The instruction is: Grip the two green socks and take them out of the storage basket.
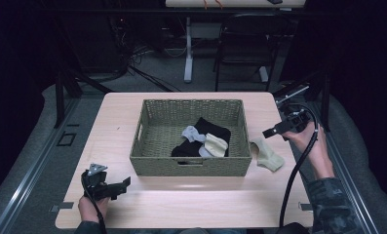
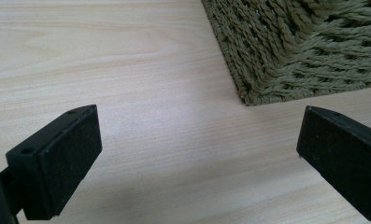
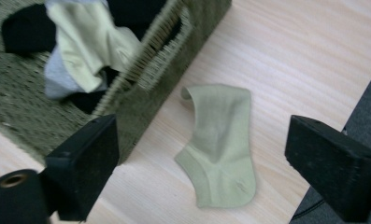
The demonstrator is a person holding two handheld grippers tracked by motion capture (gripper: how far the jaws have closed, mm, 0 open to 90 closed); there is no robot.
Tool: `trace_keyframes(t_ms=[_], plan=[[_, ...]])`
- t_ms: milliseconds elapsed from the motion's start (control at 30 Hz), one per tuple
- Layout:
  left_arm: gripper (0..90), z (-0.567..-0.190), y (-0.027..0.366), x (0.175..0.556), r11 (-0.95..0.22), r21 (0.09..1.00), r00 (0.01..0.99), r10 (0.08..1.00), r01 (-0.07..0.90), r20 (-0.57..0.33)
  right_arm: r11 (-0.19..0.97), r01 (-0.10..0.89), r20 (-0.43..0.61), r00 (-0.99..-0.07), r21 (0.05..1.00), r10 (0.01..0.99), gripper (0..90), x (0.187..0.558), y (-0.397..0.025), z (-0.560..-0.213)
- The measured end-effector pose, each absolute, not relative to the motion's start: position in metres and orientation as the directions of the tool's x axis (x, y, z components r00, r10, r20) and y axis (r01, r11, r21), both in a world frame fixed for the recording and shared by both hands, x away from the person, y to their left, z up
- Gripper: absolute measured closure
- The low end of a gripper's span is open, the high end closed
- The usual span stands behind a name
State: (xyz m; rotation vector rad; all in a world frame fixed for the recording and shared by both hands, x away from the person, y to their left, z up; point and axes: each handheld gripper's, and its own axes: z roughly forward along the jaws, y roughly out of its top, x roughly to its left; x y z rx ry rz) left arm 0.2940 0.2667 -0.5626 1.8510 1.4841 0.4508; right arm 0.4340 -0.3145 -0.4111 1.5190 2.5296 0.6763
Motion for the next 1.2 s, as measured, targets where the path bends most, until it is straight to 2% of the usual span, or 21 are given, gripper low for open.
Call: trace_keyframes(t_ms=[400, 667, 900, 1200], plan=[[0.0, -0.562, 0.266, 0.294, -0.092, 0.71, 0.285, 0.945, 0.698, -0.157, 0.484, 0.751, 0.091, -0.577, 0.449, 0.812, 0.0, 0.444, -0.276, -0.374], [0.0, -0.563, 0.266, 0.294, -0.094, 0.71, 0.29, 0.943, 0.698, -0.161, 0.543, 0.719, 0.083, -0.632, 0.434, 0.77, 0.0, 0.459, -0.237, -0.365], [0.0, -0.563, 0.266, 0.294, -0.093, 0.71, 0.292, 0.942, 0.698, -0.163, 0.585, 0.696, 0.071, -0.667, 0.417, 0.742, 0.0, 0.471, -0.206, -0.371], [0.0, -0.563, 0.266, 0.294, -0.093, 0.71, 0.294, 0.941, 0.698, -0.166, 0.624, 0.689, 0.101, -0.697, 0.369, 0.71, 0.0, 0.485, -0.176, -0.399]])
